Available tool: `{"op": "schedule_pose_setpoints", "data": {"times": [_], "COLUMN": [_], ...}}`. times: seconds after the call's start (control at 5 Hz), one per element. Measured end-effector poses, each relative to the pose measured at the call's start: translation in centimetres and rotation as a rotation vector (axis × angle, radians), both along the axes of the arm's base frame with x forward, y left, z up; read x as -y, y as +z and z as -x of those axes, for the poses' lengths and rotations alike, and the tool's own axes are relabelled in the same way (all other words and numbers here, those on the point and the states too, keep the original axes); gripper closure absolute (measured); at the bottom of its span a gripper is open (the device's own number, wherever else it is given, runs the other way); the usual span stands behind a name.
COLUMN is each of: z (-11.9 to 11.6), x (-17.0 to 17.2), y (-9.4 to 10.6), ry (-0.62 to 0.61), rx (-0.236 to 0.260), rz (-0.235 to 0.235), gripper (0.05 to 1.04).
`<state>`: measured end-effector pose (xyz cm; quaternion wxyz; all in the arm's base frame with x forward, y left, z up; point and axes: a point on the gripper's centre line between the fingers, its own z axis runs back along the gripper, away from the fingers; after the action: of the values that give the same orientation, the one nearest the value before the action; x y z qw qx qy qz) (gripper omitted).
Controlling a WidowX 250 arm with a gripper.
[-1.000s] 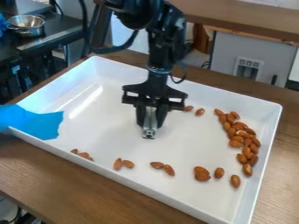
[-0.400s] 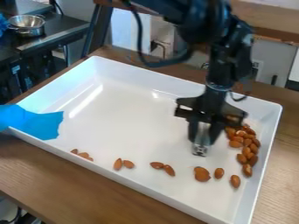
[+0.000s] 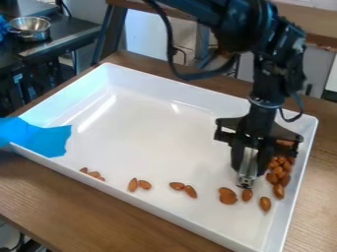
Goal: Sweep into pile
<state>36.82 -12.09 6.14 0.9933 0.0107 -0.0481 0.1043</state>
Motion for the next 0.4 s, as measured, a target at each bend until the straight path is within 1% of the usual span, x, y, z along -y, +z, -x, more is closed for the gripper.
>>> {"op": "schedule_pose_setpoints", "data": {"times": [0.2,0.4], "z": [0.2,1.4], "x": [-4.5,-10.4], "y": [2.8,5.3], "ry": [0.055,0.105], "rx": [0.012,0.036], "rz": [0.016,-0.005], "gripper": [0.704,0.704]}}
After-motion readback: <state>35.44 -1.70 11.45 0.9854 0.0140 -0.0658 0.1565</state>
